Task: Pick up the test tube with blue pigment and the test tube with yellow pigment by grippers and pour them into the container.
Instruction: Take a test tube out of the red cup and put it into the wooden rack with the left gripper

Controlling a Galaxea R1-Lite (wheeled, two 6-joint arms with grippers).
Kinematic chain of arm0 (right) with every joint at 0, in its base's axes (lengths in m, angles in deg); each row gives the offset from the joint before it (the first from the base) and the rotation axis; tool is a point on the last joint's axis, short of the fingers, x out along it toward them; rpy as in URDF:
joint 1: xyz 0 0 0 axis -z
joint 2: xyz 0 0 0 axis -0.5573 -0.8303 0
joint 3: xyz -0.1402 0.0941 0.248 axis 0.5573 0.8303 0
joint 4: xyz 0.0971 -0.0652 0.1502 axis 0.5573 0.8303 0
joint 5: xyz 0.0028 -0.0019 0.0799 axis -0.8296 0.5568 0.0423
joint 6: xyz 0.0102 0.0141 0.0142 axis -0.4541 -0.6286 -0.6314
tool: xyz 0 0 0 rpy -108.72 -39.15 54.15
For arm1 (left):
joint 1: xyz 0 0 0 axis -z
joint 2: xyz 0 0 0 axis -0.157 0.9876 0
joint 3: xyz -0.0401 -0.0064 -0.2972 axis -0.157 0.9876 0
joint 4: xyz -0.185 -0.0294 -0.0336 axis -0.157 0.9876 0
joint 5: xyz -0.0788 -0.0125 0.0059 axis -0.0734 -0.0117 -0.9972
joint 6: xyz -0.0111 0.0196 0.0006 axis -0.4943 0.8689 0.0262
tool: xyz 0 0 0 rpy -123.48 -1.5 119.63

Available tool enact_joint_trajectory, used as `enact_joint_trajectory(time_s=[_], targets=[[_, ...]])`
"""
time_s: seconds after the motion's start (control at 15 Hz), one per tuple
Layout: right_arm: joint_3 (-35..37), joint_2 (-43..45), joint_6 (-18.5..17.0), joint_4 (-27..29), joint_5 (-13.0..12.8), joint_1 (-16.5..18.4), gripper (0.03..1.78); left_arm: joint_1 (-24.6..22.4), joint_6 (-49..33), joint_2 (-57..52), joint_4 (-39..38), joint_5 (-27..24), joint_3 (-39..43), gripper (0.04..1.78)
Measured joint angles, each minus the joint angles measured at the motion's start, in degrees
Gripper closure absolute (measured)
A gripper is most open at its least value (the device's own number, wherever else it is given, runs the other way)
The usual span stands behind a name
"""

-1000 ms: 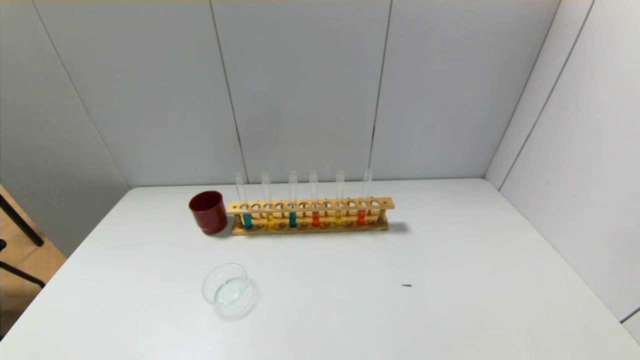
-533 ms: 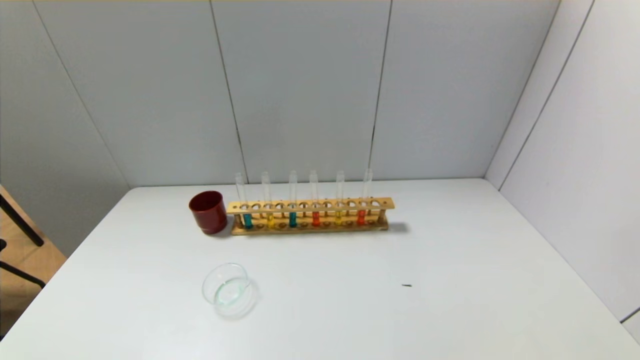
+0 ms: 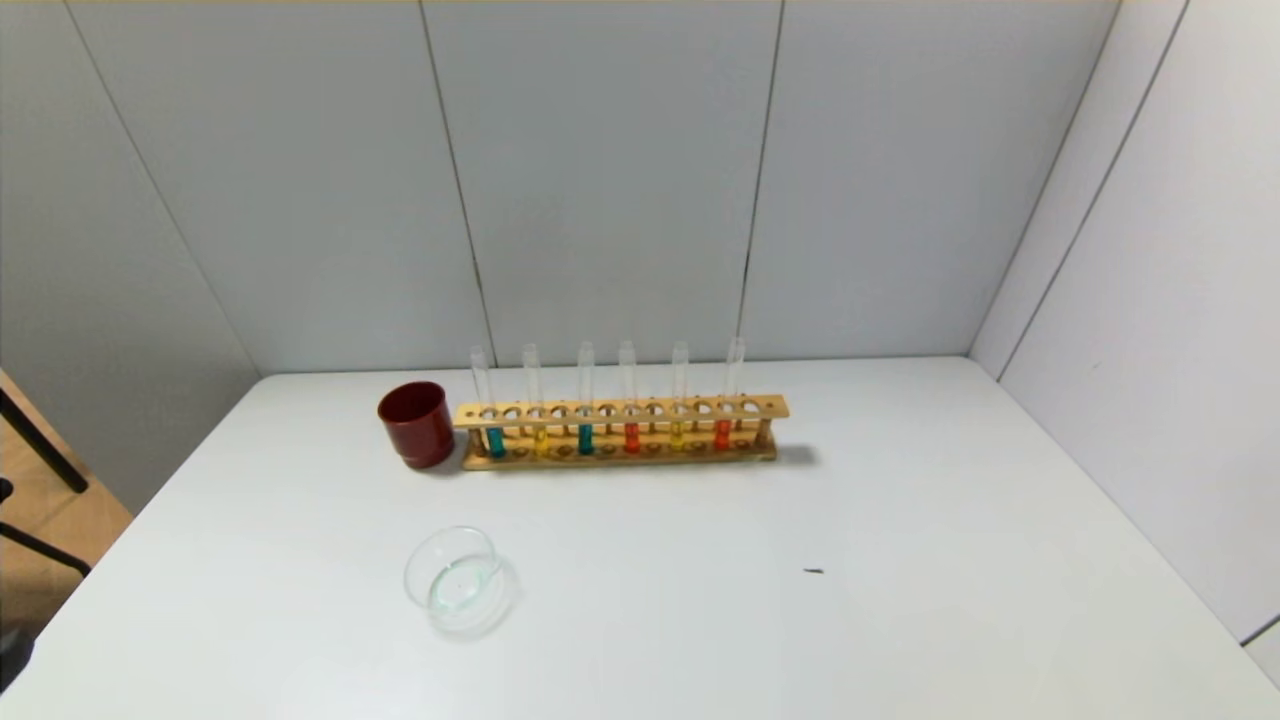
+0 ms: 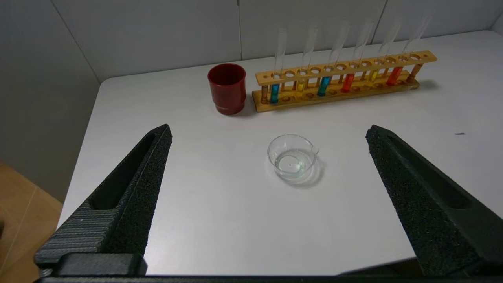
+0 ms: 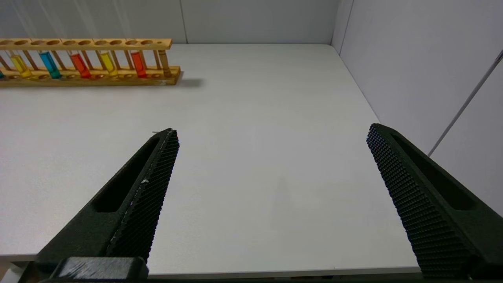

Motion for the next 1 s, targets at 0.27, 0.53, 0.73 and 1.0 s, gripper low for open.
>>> enact_joint_trajectory(time_s=[0.27, 0.53, 0.73, 1.0], targets=[[0.00, 0.00, 0.00, 0.00, 0.00, 0.00, 0.06, 0.66, 0.00, 18.97, -9.39, -0.11, -6.27, 0.07], [0.00, 0.00, 0.00, 0.00, 0.00, -0.02, 0.06, 2.27, -0.11, 34.43, -21.05, -0.02, -8.41, 0.07], [0.00, 0.00, 0.00, 0.00, 0.02, -0.02, 0.06, 3.78, -0.04, 44.17, -28.88, 0.24, -8.57, 0.07], [0.00, 0.00, 0.00, 0.00, 0.02, 0.00, 0.06, 5.29, 0.00, 56.76, -39.79, 0.02, -8.69, 0.07]])
